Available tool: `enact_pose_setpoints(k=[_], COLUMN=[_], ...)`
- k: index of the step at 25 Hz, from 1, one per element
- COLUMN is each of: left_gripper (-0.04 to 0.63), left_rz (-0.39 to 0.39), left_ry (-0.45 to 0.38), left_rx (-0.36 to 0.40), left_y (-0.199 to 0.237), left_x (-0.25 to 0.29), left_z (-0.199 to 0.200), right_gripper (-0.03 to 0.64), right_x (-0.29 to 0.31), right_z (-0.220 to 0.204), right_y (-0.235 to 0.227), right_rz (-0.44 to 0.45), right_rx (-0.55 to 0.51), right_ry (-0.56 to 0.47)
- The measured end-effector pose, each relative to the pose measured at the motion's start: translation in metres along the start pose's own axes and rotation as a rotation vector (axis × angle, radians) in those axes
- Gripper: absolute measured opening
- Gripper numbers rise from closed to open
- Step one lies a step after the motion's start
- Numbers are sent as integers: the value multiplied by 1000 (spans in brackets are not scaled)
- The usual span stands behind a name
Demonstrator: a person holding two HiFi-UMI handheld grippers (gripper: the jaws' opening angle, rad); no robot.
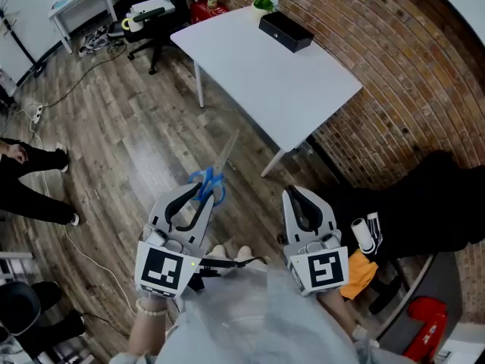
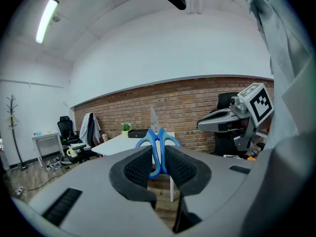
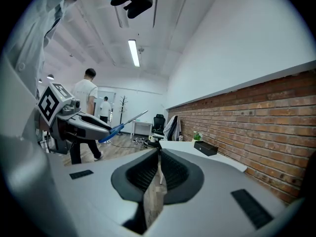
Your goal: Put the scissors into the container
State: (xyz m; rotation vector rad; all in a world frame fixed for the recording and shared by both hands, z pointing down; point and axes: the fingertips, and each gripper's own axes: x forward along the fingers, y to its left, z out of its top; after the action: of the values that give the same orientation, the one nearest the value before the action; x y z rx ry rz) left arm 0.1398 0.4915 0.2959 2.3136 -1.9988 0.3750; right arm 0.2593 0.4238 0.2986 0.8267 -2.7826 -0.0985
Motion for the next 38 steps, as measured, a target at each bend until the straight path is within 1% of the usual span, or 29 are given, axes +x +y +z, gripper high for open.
enact_pose_setpoints(k=[10, 15, 23, 26, 34, 38], left_gripper=[95, 95, 95, 95, 95, 95], left_rz=[-4, -5, -21, -22, -25, -11], left_ry=[-24, -29, -41, -43, -54, -59], left_rx=[-5, -6, 22, 22, 32, 31], left_y=[18, 31, 44, 45, 45, 49], left_x=[-12, -25, -42, -48, -40, -32], left_z=[0, -3, -7, -8, -3, -2], right_gripper=[49, 49, 49, 49, 49, 49], right_x=[5, 9, 8, 5, 6, 15], right_z=[6, 13, 14, 13, 18, 21], right_y=[6, 22, 42, 47, 39, 31], right_rz=[-54, -62, -100, -111, -119, -111], right_rx=[-10, -12, -16, -18, -22, -31], right_ry=[-16, -22, -29, -29, -36, -57])
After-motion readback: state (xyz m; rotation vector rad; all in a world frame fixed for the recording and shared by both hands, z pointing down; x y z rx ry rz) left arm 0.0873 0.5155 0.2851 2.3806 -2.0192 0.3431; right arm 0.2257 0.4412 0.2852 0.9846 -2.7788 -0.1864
